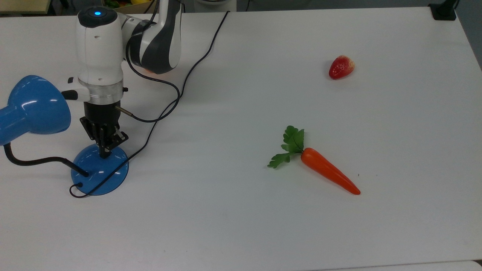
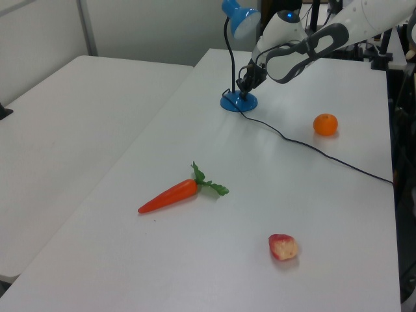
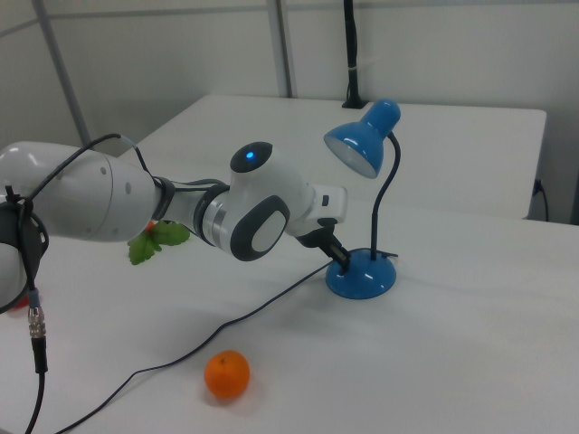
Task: Turn on desk lamp
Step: 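Lift the gripper up off the switch as the lamp lights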
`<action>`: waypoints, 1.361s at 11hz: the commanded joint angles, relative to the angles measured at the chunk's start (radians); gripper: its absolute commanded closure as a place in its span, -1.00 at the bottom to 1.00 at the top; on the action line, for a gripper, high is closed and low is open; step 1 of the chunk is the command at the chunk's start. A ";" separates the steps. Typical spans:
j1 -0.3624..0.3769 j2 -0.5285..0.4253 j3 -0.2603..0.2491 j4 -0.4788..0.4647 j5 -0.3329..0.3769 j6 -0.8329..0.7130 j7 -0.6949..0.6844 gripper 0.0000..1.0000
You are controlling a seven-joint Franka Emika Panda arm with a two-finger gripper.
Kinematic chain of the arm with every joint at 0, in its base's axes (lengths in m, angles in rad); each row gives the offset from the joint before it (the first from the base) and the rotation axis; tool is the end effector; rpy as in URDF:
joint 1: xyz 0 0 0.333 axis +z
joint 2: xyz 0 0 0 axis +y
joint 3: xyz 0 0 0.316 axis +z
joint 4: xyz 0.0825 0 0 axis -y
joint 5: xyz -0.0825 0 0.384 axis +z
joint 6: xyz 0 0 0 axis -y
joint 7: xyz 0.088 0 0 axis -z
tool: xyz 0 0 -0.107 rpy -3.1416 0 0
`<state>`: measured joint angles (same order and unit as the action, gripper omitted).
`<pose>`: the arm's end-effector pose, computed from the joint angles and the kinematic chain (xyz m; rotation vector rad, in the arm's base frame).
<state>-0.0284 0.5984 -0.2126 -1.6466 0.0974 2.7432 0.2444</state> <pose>0.7100 -0.1521 0.3284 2.9018 -0.7382 0.7856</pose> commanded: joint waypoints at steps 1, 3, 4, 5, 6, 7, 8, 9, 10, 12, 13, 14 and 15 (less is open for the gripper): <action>0.012 0.057 -0.010 0.027 -0.001 0.020 0.009 0.92; 0.010 0.073 -0.010 0.034 -0.001 0.021 0.010 0.92; 0.010 0.074 -0.008 0.040 -0.002 0.020 0.009 0.92; 0.010 0.070 -0.010 0.041 0.002 0.020 0.009 0.92; 0.012 0.064 -0.010 0.041 0.007 0.020 0.006 0.92; 0.012 0.048 -0.010 0.041 0.007 0.016 0.006 0.92; 0.013 0.031 -0.010 0.036 0.008 0.007 0.007 0.92; 0.015 0.008 -0.010 0.025 0.008 0.003 0.009 0.92; 0.015 -0.023 -0.010 0.002 0.008 -0.011 0.007 0.92; 0.012 -0.092 -0.010 0.002 0.008 -0.174 -0.011 0.92; 0.010 -0.132 -0.008 0.002 0.013 -0.262 -0.049 0.92; 0.007 -0.170 -0.008 0.002 0.016 -0.355 -0.085 0.92; 0.004 -0.208 -0.008 0.002 0.018 -0.443 -0.121 0.91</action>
<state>-0.0275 0.5011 -0.2140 -1.6157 0.0979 2.4813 0.2117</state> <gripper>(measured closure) 0.956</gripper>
